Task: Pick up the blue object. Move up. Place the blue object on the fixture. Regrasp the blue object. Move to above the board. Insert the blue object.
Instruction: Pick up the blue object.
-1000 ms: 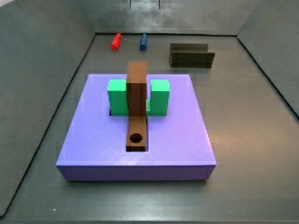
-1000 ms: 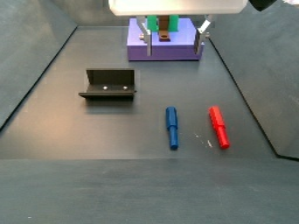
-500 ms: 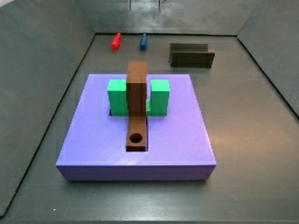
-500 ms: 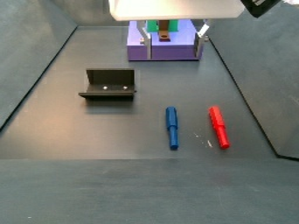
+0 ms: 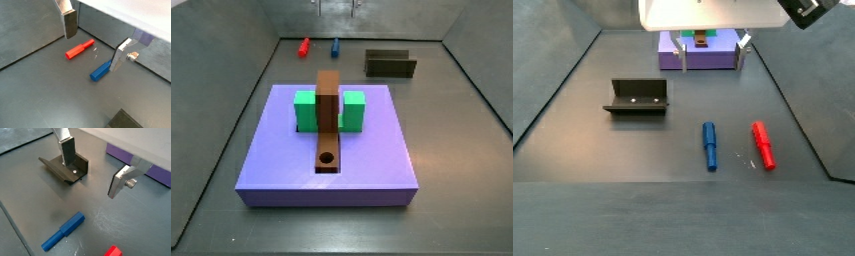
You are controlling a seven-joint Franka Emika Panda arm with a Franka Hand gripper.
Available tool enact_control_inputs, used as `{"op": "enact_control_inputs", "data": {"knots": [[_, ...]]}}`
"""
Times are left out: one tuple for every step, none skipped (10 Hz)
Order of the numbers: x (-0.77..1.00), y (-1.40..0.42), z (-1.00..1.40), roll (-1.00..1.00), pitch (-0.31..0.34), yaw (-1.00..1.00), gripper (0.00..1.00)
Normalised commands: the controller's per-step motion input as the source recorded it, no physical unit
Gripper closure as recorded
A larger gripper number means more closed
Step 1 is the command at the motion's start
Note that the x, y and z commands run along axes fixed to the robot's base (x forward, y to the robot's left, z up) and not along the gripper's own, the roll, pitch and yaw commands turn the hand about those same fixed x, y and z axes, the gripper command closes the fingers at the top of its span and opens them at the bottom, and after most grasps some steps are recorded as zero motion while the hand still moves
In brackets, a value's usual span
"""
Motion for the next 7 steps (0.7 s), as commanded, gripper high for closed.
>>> {"op": "enact_control_inputs", "data": {"knots": [[0.05,0.43,-0.29,-0.22,-0.116,-0.15,0.0],[0.12,0.46,-0.45,-0.24,-0.203,-0.16,0.0],[0.12,0.39,-0.44,-0.25,-0.219,-0.2,0.0],[0.09,0.21,-0.51,-0.19,-0.234,-0.23,0.0],[0.06,0.0,-0.59,-0.1,-0.287,-0.2,0.0],[0.09,0.0,-0.63,-0.1,-0.274,-0.2,0.0],[0.0,0.01,-0.52,-0.17,-0.281,-0.14,0.0]]}}
